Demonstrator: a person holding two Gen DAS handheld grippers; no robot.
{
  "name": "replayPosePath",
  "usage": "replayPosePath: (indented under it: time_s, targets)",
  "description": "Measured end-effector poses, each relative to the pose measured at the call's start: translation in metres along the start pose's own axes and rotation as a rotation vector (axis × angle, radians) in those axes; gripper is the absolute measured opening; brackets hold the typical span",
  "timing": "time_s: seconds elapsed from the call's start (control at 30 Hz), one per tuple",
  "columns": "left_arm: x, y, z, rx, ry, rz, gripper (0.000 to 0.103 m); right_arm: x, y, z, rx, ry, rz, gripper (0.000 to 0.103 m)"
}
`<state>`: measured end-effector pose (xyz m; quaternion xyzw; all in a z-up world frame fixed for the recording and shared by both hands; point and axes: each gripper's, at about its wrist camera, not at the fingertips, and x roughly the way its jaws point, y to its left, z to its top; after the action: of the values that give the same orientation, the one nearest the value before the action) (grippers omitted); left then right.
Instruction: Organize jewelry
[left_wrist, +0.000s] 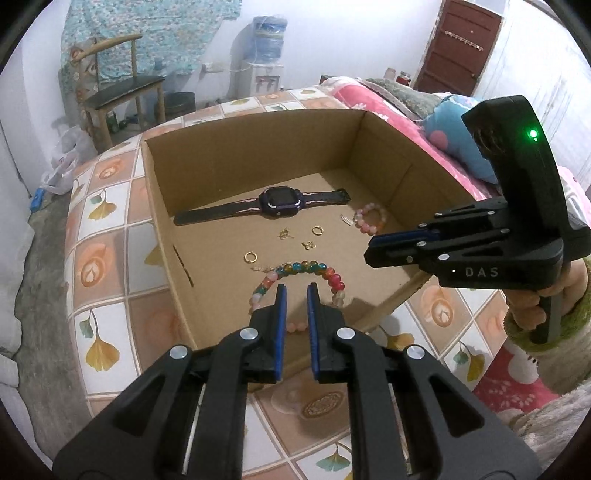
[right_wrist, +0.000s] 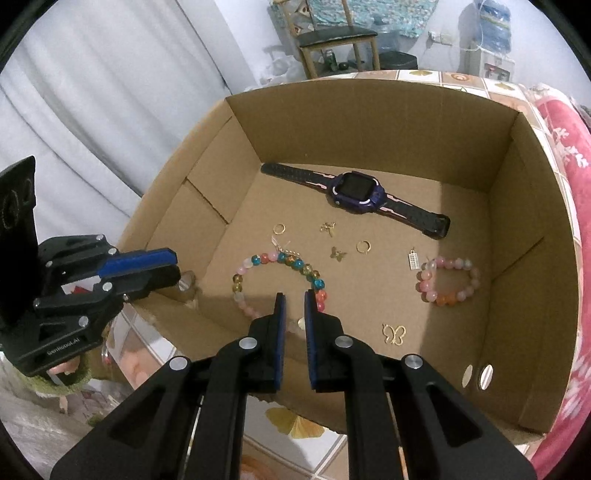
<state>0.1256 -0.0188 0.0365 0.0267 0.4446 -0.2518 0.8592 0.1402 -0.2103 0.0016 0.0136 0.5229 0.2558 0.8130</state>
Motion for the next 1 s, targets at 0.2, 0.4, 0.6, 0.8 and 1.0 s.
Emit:
replayPosePath:
  time_s: [0.2,0.4,0.6,0.8,1.0]
  targets:
    - [-0.001,0.000,0.000,0.001,-0.001,0.000,0.011,0.001,0.000,0.001,0.002,0.018,0.009,0.010]
    - [-0.002,0.002,-0.001,-0.012,0.005,-0.006,0.011,0.002,0.003,-0.001,0.019,0.038,0.039,0.010]
    - [-0.005,0.001,-0.008,-0.010,0.004,-0.008,0.011,0.000,0.006,-0.006,0.044,0.028,0.054,0.010]
    - [-0.010,-0.004,-0.016,-0.010,0.004,-0.017,0.011,-0.003,0.006,-0.010,0.047,0.010,0.045,0.010]
    - [-0.017,-0.014,-0.028,-0.015,0.003,-0.027,0.011,-0.013,0.006,-0.013,0.036,-0.034,0.022,0.011]
